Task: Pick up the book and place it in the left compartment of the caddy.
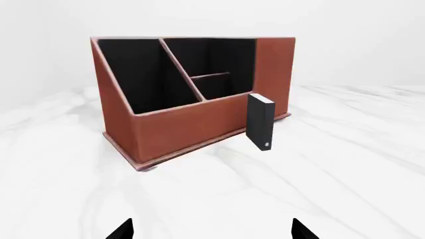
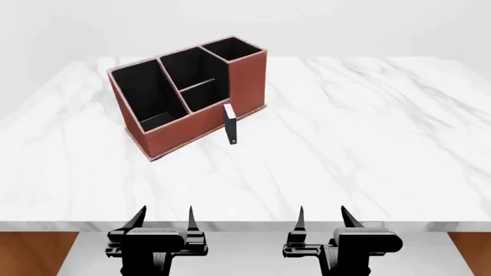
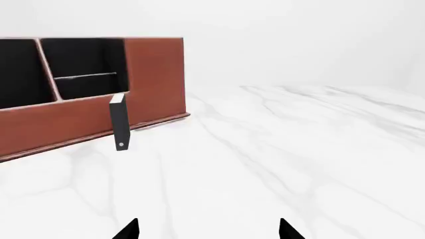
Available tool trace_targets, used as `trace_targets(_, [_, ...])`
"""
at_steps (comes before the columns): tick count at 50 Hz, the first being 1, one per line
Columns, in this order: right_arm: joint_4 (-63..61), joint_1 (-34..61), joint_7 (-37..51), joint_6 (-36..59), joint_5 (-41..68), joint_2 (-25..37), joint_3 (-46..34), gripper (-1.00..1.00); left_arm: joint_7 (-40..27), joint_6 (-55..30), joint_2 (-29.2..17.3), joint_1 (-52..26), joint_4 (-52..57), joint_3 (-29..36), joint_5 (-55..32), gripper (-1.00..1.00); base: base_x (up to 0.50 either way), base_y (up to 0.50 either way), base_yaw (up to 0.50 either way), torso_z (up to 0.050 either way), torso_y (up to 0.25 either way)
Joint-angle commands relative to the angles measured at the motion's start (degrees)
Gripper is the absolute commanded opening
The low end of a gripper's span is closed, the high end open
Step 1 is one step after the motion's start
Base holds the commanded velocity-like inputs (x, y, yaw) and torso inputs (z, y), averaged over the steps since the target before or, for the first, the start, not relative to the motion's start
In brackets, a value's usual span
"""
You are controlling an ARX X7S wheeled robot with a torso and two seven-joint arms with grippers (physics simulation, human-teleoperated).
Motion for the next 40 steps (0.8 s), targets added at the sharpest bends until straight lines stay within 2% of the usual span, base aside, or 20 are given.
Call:
trace_targets(1, [-0.21,-0.33,0.83,-0.07,1.13,0.89,-1.24,1.00,-1.52,0.16,-0.96,0.07,-0.14,1.27,0.03,1.00,0.00,0.00,0.00,0.000,0.000])
trace_targets(12, [-1.12,-0.55,3.18,0.46,3.25,2.59,-3.10,1.00,-4.17,1.17,-2.80,0.31,0.34,3.94,-0.24,1.00,0.00,0.00,0.00,0.000,0.000])
trace_targets(13, [-1.12,-0.55,3.18,0.46,3.25,2.59,-3.10,1.00,-4.17,1.17,-2.80,0.31,0.34,3.94,-0.24,1.00,0.00,0.00,0.00,0.000,0.000])
trace_targets(14, [-1.14,-0.60,0.21,0.76,1.53,0.50,-0.67,1.00,-1.25,0.87,-0.64,0.37,0.45,1.38,1.38,1.00,0.00,0.00,0.00,0.000,0.000])
trace_targets(17, [2.80,1.56,2.22,-2.90,1.87,1.18,-1.50,1.00,-1.77,1.79,-1.57,-1.78,-2.75,1.81,0.12,1.00,0.00,0.00,0.00,0.000,0.000])
trace_targets(19, [1.01,1.28,2.27,-0.52,4.03,1.49,-1.44,1.00,-1.76,0.77,-1.82,-1.37,-1.70,1.81,-1.37,1.00,0.00,0.00,0.00,0.000,0.000])
trace_targets(22, [0.87,0.99,3.69,-1.90,3.35,1.93,-2.16,1.00,-2.49,0.88,-2.22,-1.91,-2.59,2.47,-1.39,1.00,0.00,0.05,0.00,0.000,0.000])
trace_targets(40, [0.73,0.70,6.39,-1.85,2.42,4.14,-5.47,1.00,-4.85,1.10,-3.94,-2.11,-3.25,4.95,-2.03,1.00,0.00,0.50,0.00,0.000,0.000])
